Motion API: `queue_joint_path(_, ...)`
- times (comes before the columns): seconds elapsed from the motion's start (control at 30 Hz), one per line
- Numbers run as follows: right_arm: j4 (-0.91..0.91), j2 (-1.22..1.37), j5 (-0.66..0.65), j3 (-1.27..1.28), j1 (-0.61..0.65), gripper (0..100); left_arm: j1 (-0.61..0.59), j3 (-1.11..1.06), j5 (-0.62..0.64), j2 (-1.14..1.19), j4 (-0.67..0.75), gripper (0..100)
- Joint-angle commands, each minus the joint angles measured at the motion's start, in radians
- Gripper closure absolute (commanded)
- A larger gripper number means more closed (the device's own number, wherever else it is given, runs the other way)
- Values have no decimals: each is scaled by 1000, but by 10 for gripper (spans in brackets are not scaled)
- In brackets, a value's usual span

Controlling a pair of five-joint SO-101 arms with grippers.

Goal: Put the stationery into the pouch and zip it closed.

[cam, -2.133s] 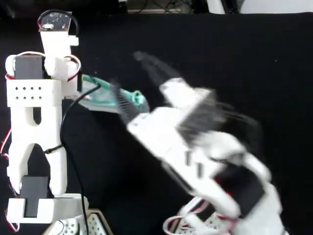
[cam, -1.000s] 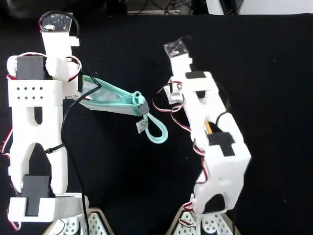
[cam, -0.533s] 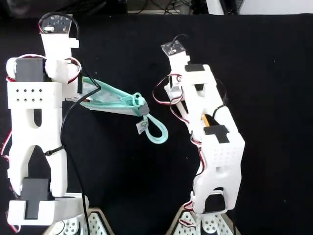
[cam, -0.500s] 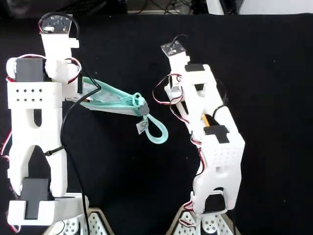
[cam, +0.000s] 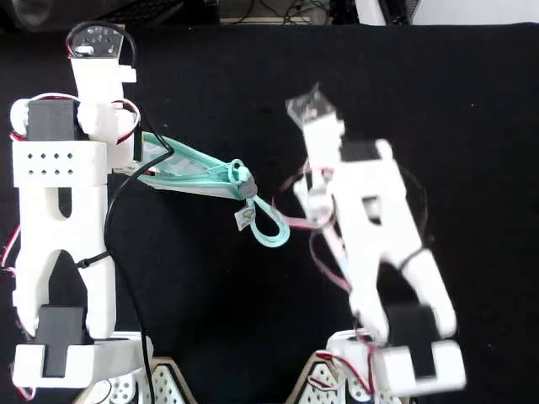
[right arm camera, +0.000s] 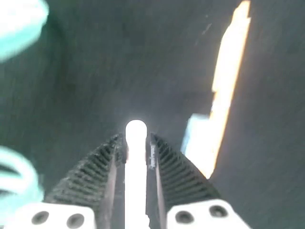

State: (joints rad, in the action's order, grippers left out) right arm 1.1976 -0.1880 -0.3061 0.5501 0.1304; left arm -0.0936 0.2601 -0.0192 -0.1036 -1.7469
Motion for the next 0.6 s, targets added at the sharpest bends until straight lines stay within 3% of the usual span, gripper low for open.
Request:
queue_joint_path(0.0, -94, -139, -63, 216, 23, 986, -7, -7, 3, 6, 5, 970)
queue_joint_path(0.17, -256, -131, -124, 386, 26, 983, -7, -5, 3, 6, 5, 970)
queue_joint_path(0.37, -253, 28, -195, 381, 25, 870, -7, -7, 3, 6, 5, 970)
queue_joint_path(0.57, -155, 145, -198, 255, 25, 884, -7, -7, 3, 6, 5, 970)
